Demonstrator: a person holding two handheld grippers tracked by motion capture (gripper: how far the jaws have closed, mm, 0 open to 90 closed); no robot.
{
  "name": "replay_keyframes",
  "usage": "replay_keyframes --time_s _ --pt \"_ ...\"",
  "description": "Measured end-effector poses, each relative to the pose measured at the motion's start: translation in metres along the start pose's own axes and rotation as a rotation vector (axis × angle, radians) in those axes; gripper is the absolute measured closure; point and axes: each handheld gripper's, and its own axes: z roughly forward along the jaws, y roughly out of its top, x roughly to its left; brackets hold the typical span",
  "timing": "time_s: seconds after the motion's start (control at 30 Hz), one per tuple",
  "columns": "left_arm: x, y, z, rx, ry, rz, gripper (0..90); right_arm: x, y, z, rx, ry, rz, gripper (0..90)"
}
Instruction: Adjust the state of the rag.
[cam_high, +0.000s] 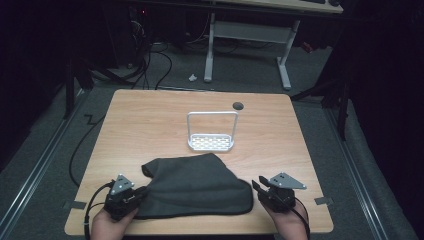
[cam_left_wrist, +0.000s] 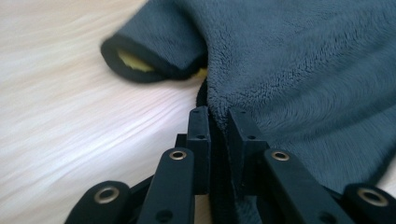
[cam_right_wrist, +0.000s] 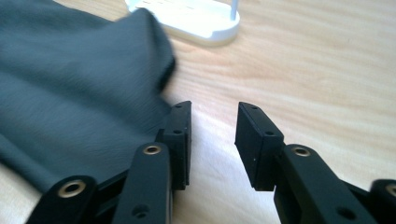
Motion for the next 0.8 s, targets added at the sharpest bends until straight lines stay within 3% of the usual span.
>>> replay_keyframes --time_s 0.1,0.13,0.17,0.23,0.27,0.3,0.33,0.4,0.43,0.5,0.57,0.63,0.67,0.73,0.8 --pt "0.010 -0.008 -0.003 0.014 0.012 -0.025 71.8 0.010 0.007 0.007 0.012 -0.010 -0.042 65.2" --pt "0.015 -0.010 -0.006 0.005 -0.022 -0.074 67.3 0.012 0.008 0.013 0.021 -0.001 -0.043 65.2" --pt "0.016 -0.009 -0.009 -0.014 -0.033 -0.083 64.1 0.013 0.010 0.021 0.032 0.008 -0.043 65.1" --pt "0.016 -0.008 -0.012 -0.032 -0.039 -0.082 58.7 0.016 0.011 0.030 0.047 0.016 -0.036 64.8" --pt "0.016 -0.005 -0.016 -0.059 -0.043 -0.086 57.0 0.021 0.018 0.052 0.067 0.031 -0.047 64.8" --pt "0.016 -0.002 -0.019 -0.073 -0.043 -0.087 57.0 0.021 0.018 0.052 0.067 0.031 -0.047 64.8" --pt "0.019 0.005 -0.020 -0.105 -0.034 -0.089 56.9 0.025 0.027 0.071 0.077 0.036 -0.062 64.8" --pt "0.022 0.010 -0.019 -0.110 -0.025 -0.092 57.1 0.026 0.031 0.078 0.083 0.036 -0.057 64.8" --pt "0.029 0.019 -0.010 -0.128 -0.023 -0.114 57.3 0.029 0.041 0.099 0.103 0.050 -0.052 64.6" --pt "0.032 0.025 -0.003 -0.122 -0.018 -0.129 55.8 0.033 0.048 0.114 0.126 0.059 -0.051 62.7" --pt "0.034 0.041 0.021 -0.114 -0.007 -0.153 52.2 0.040 0.055 0.128 0.141 0.101 -0.045 59.0" --pt "0.035 0.045 0.028 -0.109 -0.004 -0.160 47.7 0.049 0.060 0.137 0.151 0.114 -0.048 54.6" --pt "0.035 0.052 0.042 -0.072 0.021 -0.164 45.7 0.052 0.061 0.142 0.158 0.131 -0.037 51.9" --pt "0.034 0.055 0.047 -0.043 0.043 -0.152 44.6 0.058 0.059 0.151 0.213 0.111 -0.057 50.3" --pt "0.039 0.056 0.056 -0.013 0.046 -0.185 45.7 0.060 0.055 0.154 0.212 0.115 -0.061 58.6"
